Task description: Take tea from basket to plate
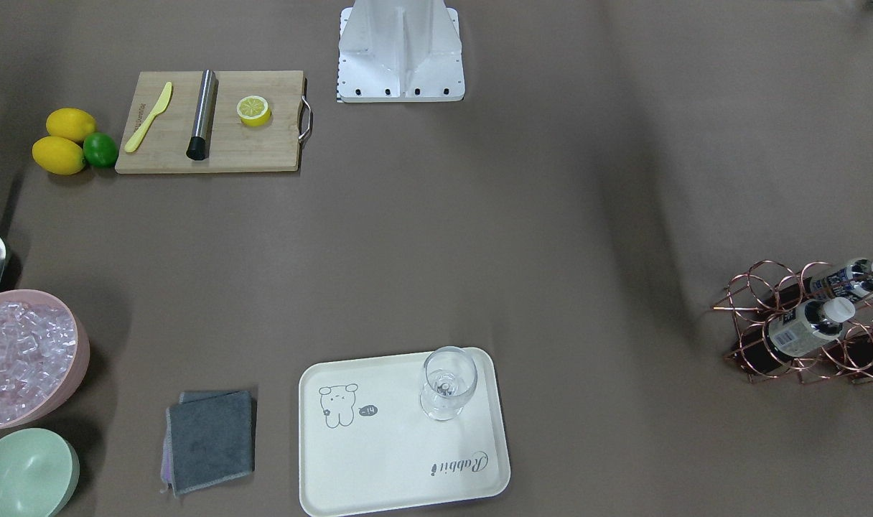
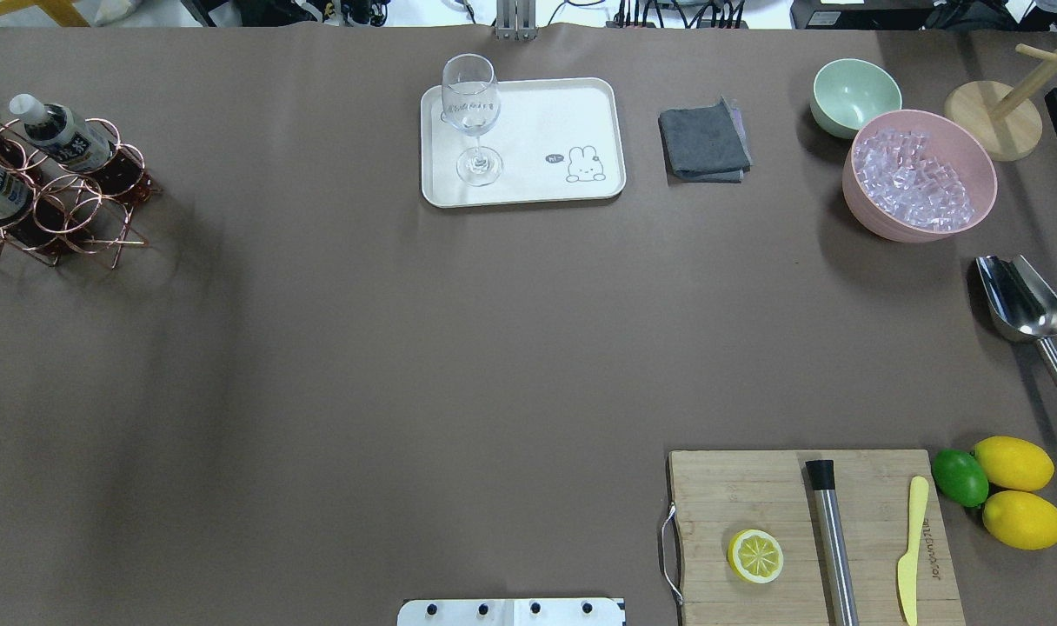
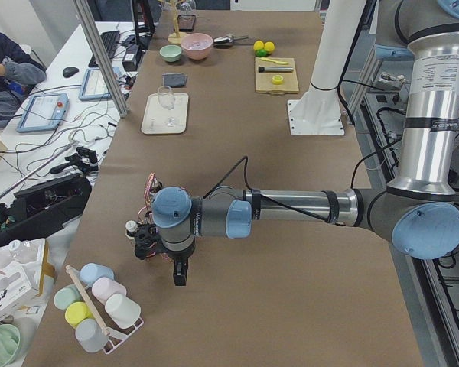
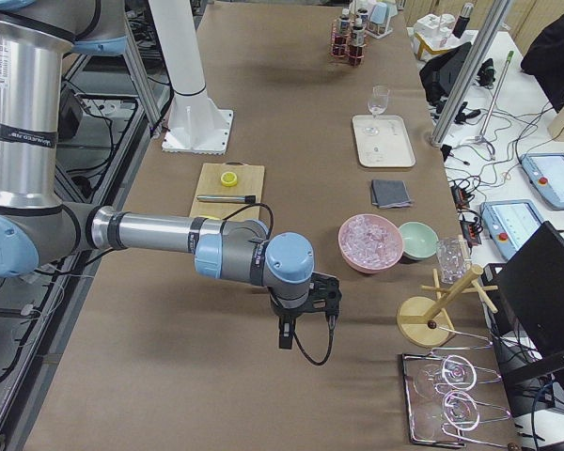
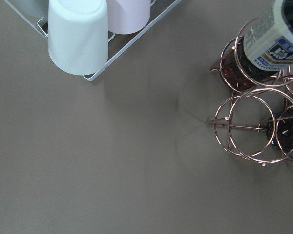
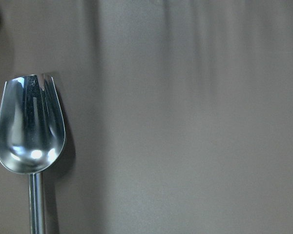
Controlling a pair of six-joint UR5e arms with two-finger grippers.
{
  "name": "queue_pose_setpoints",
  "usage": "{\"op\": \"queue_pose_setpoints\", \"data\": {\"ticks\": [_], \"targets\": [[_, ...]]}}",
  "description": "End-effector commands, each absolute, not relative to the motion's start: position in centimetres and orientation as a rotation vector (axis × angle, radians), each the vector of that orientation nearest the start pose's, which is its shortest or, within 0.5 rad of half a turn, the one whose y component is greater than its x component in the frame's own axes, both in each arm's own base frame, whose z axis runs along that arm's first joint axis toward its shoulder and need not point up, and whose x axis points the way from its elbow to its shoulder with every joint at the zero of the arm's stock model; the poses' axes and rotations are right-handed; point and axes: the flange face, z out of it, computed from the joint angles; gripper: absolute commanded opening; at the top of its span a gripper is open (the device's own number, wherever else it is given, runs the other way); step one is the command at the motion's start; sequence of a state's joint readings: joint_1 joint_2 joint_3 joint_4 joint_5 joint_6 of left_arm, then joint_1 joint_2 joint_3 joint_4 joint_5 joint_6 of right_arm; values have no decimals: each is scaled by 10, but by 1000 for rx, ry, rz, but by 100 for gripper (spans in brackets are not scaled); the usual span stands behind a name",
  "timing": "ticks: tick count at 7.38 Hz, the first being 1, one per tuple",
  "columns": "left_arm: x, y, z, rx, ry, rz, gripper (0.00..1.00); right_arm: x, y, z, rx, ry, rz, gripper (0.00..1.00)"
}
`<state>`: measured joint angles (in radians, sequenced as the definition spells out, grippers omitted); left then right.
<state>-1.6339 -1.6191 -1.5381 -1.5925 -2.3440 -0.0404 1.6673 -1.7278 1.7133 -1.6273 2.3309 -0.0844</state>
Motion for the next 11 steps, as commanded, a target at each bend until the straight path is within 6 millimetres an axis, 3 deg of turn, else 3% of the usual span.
{"op": "queue_pose_setpoints", "data": {"ticks": [1, 3, 5, 6, 8, 11], "targets": [[-97, -510, 639, 66, 771, -74, 98, 105, -411, 668, 0, -761, 39, 100], [-98, -512, 635, 124, 764, 63, 98, 105, -413, 668, -1, -759, 37, 100], [-98, -546, 581, 165, 744, 147, 98, 104, -411, 666, 4, -760, 36, 100], [-100, -564, 554, 204, 714, 249, 98, 107, -412, 650, 36, -729, 22, 100], [-99, -585, 520, 292, 673, 460, 98, 105, -415, 639, 55, -739, 14, 100], [-75, -589, 479, 459, 614, 834, 98, 105, -416, 638, 58, -739, 10, 100]]}}
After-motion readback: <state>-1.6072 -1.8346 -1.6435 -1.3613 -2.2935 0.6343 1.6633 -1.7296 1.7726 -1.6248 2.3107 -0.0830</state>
